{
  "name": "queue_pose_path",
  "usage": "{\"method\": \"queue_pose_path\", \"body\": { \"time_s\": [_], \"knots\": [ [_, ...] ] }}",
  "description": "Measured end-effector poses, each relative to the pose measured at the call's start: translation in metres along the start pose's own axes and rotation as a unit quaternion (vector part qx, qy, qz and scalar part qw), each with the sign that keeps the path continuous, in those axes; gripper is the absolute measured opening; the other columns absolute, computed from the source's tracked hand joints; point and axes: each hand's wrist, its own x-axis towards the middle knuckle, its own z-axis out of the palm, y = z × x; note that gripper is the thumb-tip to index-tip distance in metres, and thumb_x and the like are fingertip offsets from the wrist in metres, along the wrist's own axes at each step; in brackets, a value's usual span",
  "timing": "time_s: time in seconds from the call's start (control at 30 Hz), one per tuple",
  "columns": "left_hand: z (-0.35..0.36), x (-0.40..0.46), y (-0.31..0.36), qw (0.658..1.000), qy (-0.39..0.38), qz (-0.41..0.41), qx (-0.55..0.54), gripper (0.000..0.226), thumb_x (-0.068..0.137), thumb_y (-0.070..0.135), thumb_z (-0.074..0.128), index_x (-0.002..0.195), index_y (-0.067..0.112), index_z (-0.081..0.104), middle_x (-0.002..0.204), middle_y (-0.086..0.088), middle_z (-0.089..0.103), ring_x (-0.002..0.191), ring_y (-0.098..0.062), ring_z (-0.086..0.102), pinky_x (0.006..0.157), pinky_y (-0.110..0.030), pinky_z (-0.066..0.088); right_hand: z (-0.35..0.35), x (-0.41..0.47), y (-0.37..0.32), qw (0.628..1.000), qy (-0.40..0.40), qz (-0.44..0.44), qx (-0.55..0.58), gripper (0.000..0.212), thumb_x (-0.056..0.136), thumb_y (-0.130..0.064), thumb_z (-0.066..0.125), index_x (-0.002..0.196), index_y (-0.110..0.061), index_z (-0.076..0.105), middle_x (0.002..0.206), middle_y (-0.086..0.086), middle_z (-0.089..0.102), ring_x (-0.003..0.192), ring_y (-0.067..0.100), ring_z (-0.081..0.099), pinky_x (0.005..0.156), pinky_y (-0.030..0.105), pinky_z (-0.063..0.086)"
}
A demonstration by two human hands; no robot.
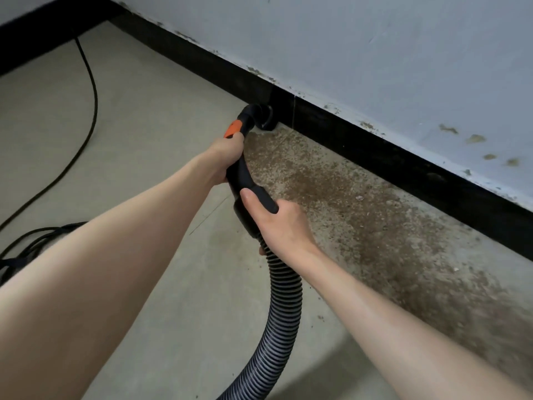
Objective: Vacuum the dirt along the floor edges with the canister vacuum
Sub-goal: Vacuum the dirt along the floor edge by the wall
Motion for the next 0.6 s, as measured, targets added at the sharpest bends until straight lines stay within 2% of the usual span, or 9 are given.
{"method": "queue_pose_path", "body": {
  "time_s": [0.07,0.2,0.33,0.47,0.6],
  "knots": [
    [0.005,-0.010,-0.006,1.000,-0.009,0.000,0.010,0.035,0.098,0.039,0.038,0.113,0.008,0.045,0.076,-0.005,0.048,0.063,-0.018,0.048,0.057,-0.028,0.043,0.001,-0.013,0.006,1.000,0.009,0.008,-0.003,0.058,0.085,-0.068,0.054,0.073,-0.012,0.056,0.072,0.006,0.064,0.060,0.023,0.065,0.052,0.026,0.044],
    [0.020,-0.032,-0.012,0.999,-0.029,0.017,0.018,0.033,0.099,0.036,0.038,0.115,0.008,0.042,0.078,-0.006,0.048,0.065,-0.020,0.049,0.062,-0.030,0.046,-0.007,-0.037,0.012,0.999,0.032,0.025,0.012,0.054,0.085,-0.067,0.055,0.071,-0.015,0.055,0.062,0.002,0.061,0.038,0.011,0.058,0.039,0.019,0.039],
    [0.032,-0.050,-0.015,0.998,-0.046,0.022,0.036,0.039,0.099,0.036,0.037,0.120,0.004,0.044,0.077,-0.005,0.046,0.062,-0.019,0.046,0.053,-0.027,0.040,-0.015,-0.055,0.018,0.998,0.051,0.027,0.005,0.054,0.086,-0.067,0.054,0.070,-0.015,0.054,0.063,0.001,0.061,0.040,0.012,0.058,0.042,0.021,0.040],
    [0.041,-0.061,-0.022,0.997,-0.067,0.017,0.030,0.044,0.099,0.037,0.039,0.126,0.002,0.042,0.084,-0.008,0.050,0.069,-0.022,0.049,0.065,-0.031,0.044,-0.020,-0.072,0.023,0.997,0.068,0.031,0.008,0.053,0.086,-0.066,0.054,0.068,-0.016,0.053,0.059,-0.001,0.059,0.041,0.012,0.058,0.043,0.021,0.039],
    [0.050,-0.069,-0.029,0.996,-0.082,0.019,0.014,0.046,0.098,0.035,0.040,0.127,0.000,0.041,0.097,-0.012,0.053,0.086,-0.028,0.053,0.076,-0.037,0.047,-0.023,-0.083,0.031,0.996,0.088,0.028,-0.001,0.051,0.086,-0.063,0.056,0.065,-0.017,0.051,0.059,-0.002,0.056,0.042,0.010,0.056,0.041,0.020,0.036]
  ]
}}
